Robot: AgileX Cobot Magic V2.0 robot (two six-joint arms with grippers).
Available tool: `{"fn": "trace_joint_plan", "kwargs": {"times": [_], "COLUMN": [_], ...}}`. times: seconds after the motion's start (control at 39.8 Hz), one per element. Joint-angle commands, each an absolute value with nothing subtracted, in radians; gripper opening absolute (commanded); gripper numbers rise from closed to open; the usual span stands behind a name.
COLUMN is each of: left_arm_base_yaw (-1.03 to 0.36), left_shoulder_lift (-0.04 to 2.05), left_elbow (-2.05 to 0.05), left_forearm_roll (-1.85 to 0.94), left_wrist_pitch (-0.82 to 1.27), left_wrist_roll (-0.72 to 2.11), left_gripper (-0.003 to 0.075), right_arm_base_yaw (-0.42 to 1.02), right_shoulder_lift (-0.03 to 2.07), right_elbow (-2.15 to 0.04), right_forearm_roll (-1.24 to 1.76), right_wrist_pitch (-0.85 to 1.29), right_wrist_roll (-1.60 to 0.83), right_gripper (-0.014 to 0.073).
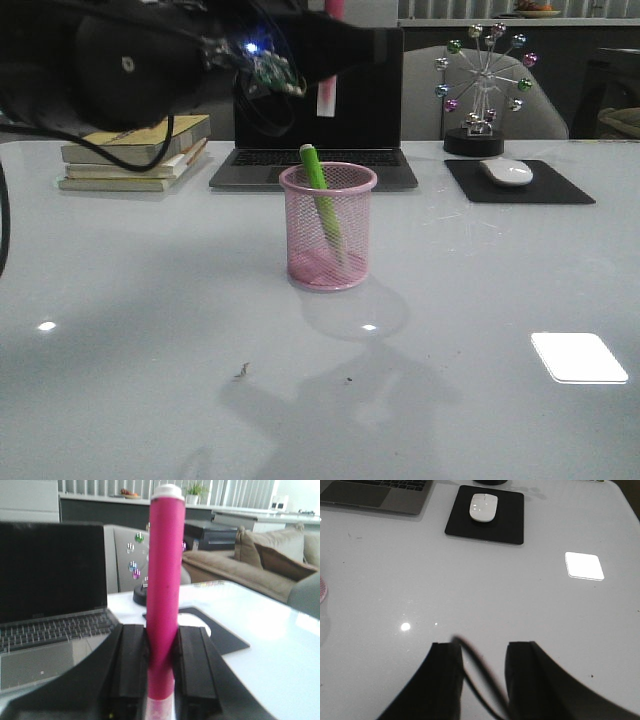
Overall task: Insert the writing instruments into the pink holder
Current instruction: 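Lower the pink marker into the pink holder and release it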
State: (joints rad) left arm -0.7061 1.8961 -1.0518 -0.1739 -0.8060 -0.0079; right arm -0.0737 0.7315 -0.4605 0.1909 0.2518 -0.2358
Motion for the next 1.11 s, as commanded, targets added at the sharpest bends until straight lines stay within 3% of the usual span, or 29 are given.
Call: {"fn": "trace_joint_plan", "kwargs": {"times": [0.0,0.25,0.53,0.83,1.08], "left_arm_base_yaw": [-0.706,-0.706,-0.706,-0.710,-0.710], "left_shoulder_lift": [1.885,1.970,1.971,1.971,1.971], "left_elbow": [-1.079,-1.079,-1.077,-1.052,-1.050], "left_forearm_roll": [-0.166,-0.161,-0.160,-0.160,-0.160], "left_wrist_pitch": [-0.914,-1.047,-1.028,-1.007,-1.007], "left_wrist_roll": [-0.022,-0.050,-0.050,-0.073,-0.073], "left_gripper": [0.0102,0.0102,0.0108,0.0335,0.0344], "right_arm_base_yaw": [-0.078,-0.078,-0.078,-0.078,-0.078], "right_shoulder_lift": [0.724,0.724,0.724,0.724,0.724], "right_elbow": [-0.490,-0.490,-0.490,-0.490,-0.490], "right_forearm_roll": [0.185,0.185,0.185,0.185,0.185], "right_wrist_pitch": [0.173,0.173,0.173,0.173,0.173], "right_wrist_roll": [-0.245,-0.245,-0.245,-0.245,-0.245], "right_gripper": [0.0352,0.0352,0.0352,0.0352,0.0352]}}
